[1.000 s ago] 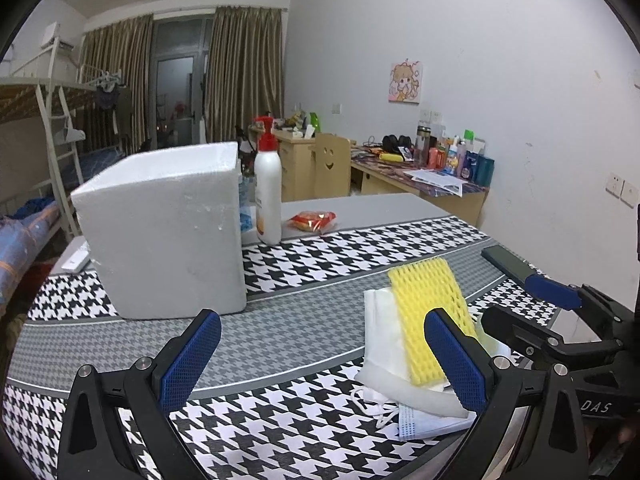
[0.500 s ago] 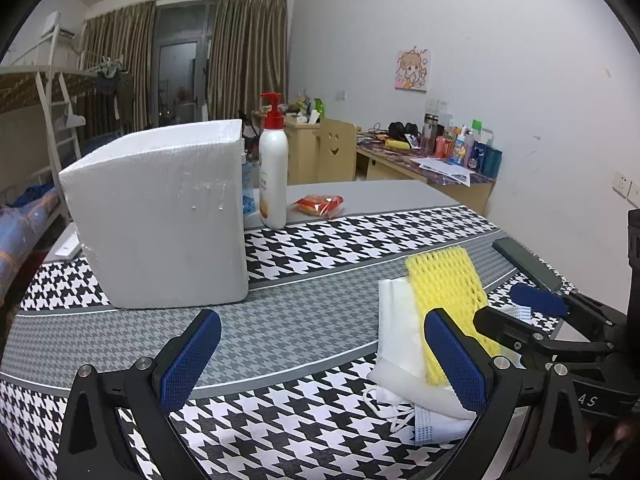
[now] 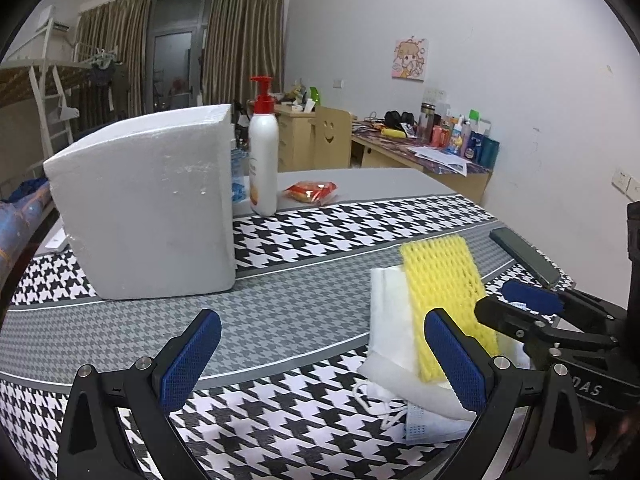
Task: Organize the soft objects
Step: 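Lower the right gripper onto the blue-and-white face mask and close it, then close the left gripper on the yellow mesh foam sleeve while the right gripper lifts the mask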
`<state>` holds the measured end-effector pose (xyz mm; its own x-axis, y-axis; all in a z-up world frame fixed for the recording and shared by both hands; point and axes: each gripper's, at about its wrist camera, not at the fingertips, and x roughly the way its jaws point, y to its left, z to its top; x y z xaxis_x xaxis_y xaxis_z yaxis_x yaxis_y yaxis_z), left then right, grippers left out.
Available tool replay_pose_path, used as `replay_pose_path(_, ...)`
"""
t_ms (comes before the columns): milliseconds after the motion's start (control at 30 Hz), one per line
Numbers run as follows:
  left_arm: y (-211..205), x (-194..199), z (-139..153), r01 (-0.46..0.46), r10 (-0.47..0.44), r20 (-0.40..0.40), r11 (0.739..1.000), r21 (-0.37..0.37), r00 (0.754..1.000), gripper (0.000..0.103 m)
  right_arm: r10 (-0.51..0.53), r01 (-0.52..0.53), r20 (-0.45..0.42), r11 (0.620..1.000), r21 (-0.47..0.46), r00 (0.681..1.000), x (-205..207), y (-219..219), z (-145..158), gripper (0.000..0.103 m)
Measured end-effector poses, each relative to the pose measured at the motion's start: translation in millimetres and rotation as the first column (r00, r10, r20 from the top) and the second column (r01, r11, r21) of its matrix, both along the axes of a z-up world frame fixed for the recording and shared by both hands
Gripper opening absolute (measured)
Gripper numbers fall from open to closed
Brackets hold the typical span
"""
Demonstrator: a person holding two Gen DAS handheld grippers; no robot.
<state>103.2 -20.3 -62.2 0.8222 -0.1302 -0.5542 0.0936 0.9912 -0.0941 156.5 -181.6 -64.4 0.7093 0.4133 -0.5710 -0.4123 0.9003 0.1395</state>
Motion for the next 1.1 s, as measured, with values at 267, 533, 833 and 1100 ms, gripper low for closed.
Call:
replay_pose_path(267,-8.4,2.2,0.3,0.012,-0.012,0.000,1.000,0.003,1.000,0.102,-0.015,0.015,-0.007,1.000,0.006,1.000,-14.9,-15.1,-2.4,0.058)
replay_pose_path(533,-20.7,0.7,1.6,0.037,-0.037,0.000,0.999,0.015,0.999,0.102,-0.010,0.010,-0.052,1.000,0.014,0.999,-20.3,-20.2,-13.6,0.050)
replay_pose_path(833,-41.1,7.6,-1.5,0.086,-0.086,-0.023,0.996,0.013,0.996,0.102,0.000,0.005,-0.093,0.999,0.045,0.996,-26.0,-32.1,-22.1,0.025)
replay_pose_path(1100,-67.1,13.0,1.0,0.126,-0.126,-0.033,0.992,0.009,0.991,0.102,-0.020,0.024,-0.097,0.999,0.044,0.995,-28.4,-41.1,-26.1,0.025)
